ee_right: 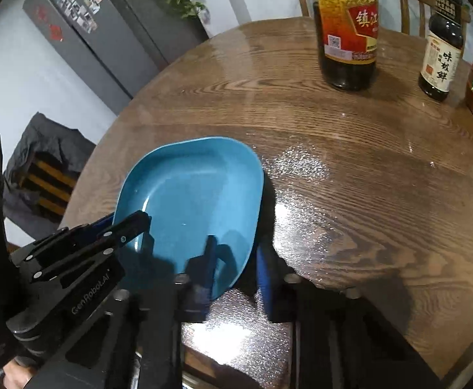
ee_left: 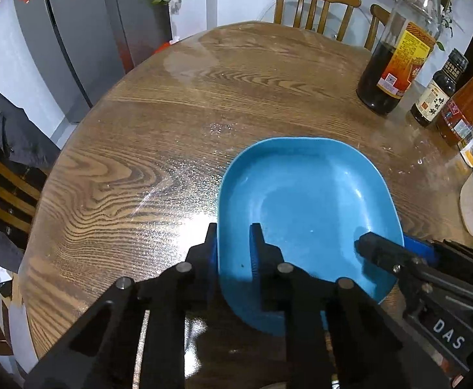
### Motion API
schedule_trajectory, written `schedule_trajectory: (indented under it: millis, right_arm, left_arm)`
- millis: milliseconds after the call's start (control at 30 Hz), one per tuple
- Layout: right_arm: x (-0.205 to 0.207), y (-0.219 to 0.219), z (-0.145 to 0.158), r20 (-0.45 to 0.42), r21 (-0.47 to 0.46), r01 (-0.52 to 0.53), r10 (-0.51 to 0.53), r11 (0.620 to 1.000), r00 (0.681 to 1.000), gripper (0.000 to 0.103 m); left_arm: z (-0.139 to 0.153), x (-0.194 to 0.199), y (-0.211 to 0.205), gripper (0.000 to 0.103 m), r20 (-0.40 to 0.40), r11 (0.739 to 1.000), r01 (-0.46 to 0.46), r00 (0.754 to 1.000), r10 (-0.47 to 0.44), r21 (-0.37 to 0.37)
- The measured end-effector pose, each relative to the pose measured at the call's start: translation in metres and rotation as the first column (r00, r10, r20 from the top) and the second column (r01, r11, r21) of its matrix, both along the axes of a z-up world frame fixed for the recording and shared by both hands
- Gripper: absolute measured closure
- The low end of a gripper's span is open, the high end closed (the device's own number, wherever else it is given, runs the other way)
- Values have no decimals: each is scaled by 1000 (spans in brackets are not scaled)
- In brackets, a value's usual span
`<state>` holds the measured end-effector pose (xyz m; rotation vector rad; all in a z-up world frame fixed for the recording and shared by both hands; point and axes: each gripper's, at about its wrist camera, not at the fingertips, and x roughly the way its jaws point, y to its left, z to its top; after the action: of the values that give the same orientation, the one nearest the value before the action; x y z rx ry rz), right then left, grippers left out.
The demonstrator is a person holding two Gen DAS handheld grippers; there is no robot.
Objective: Organize plates and bowls
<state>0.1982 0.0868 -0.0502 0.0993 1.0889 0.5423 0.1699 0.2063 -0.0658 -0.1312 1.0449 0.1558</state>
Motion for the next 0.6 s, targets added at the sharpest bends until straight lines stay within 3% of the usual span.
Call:
schedule_trajectory:
  millis: [200, 600]
  right_arm:
    - [1, 0, -1, 5, -22, -5, 5, 1000, 1000, 86]
    - [-12, -21, 19, 19, 36, 16, -16, 999, 1000, 86]
  left_arm:
    - [0, -3, -1, 89, 11, 1000, 10, 1000, -10, 15]
    - [20, -25, -9, 89, 56, 999, 25, 998, -27, 40]
